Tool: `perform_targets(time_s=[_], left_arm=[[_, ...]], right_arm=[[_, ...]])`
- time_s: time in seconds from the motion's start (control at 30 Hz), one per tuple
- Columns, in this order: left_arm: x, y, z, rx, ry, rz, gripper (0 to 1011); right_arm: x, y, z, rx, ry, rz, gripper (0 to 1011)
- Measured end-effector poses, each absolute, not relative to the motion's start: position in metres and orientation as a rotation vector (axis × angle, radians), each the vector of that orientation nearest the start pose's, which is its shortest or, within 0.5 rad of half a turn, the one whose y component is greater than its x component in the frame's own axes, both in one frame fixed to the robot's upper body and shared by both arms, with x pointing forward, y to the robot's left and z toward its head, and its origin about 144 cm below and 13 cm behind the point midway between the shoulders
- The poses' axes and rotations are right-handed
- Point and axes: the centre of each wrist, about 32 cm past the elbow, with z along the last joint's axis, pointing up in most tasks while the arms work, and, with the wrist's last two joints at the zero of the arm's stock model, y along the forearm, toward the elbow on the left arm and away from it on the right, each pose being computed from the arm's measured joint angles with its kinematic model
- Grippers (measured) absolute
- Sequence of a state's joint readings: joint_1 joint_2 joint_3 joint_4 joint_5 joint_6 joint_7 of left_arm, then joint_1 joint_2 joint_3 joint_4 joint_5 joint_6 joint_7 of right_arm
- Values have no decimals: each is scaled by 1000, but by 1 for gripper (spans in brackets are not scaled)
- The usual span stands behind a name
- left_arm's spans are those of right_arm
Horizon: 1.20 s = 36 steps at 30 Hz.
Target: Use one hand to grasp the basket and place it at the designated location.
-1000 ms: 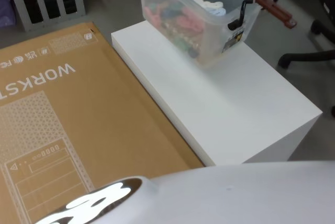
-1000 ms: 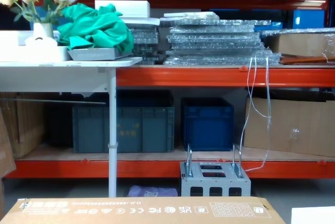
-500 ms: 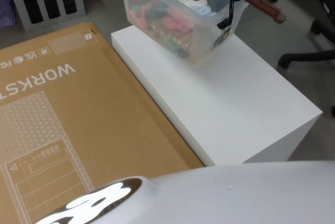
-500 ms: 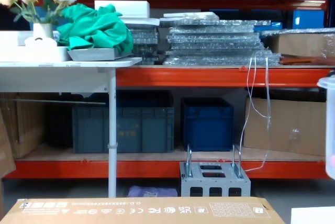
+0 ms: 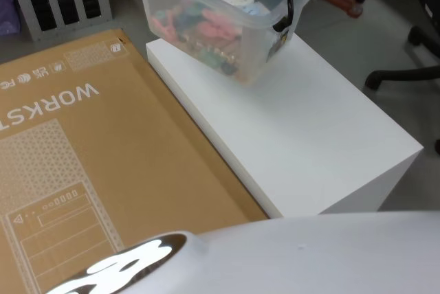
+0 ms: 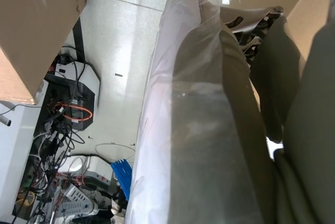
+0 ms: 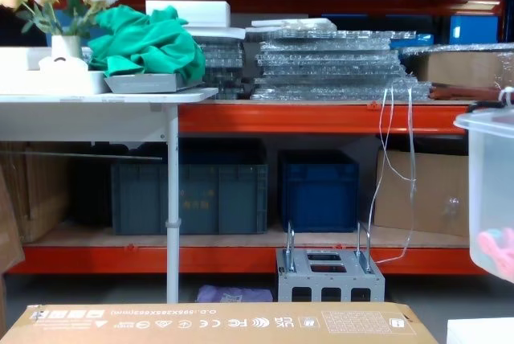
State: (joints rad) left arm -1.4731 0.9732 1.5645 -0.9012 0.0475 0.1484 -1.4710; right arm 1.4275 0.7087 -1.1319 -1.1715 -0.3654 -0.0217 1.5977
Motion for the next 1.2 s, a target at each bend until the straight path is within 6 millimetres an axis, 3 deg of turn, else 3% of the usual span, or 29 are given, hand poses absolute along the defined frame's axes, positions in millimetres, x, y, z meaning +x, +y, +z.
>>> perform_targets(time_s=[0.47, 1.2], left_arm=[[617, 495, 1396, 1629, 163, 177, 0], [617, 495, 1396, 1629, 163, 177, 0]], right_arm=[[648, -275, 1514, -1604, -643, 180, 240], [651, -250, 1519, -1539, -777, 304, 239]])
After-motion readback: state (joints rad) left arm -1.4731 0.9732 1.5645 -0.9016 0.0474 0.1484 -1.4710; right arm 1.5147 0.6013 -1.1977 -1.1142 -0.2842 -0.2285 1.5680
